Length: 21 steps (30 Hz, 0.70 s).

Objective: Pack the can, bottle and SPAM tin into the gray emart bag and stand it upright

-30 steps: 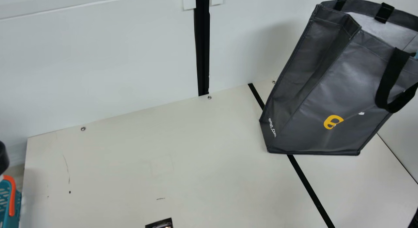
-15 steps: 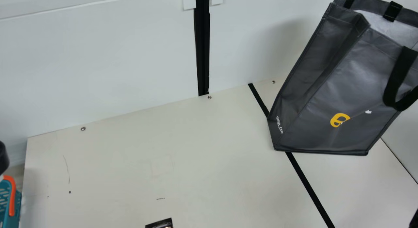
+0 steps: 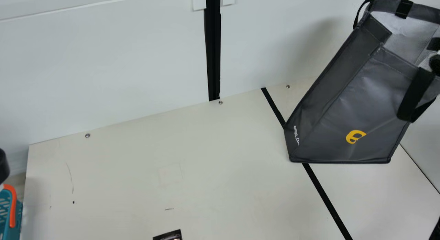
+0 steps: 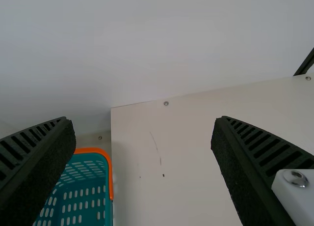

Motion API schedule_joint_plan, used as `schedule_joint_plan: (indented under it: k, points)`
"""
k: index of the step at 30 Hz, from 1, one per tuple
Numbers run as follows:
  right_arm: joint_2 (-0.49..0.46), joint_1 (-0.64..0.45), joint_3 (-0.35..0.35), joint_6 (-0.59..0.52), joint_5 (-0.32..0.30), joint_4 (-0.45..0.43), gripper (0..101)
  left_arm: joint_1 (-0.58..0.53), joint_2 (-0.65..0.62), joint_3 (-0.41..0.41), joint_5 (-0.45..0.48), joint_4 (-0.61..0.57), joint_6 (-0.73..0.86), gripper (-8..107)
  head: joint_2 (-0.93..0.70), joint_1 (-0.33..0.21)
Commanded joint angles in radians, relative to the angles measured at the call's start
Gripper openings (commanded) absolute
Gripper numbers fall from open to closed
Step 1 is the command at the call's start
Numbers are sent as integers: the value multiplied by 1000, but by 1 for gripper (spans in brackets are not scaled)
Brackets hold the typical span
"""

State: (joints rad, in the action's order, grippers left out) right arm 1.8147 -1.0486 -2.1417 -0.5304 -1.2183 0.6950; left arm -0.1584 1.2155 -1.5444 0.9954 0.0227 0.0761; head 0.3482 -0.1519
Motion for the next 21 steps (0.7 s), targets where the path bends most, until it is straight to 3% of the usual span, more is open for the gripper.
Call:
schedule_joint_plan:
  k: [1,7,21]
  points:
    - [-8,5,-4,0,-2,9,77,0,0,0,0,0,0,90,1,-23]
    - [-40,25,-19,1,-2,32,95,0,0,0,0,0,0,90,1,-23]
    - [-123,90,-45,-2,-2,78,95,0,0,0,0,0,0,90,1,-23]
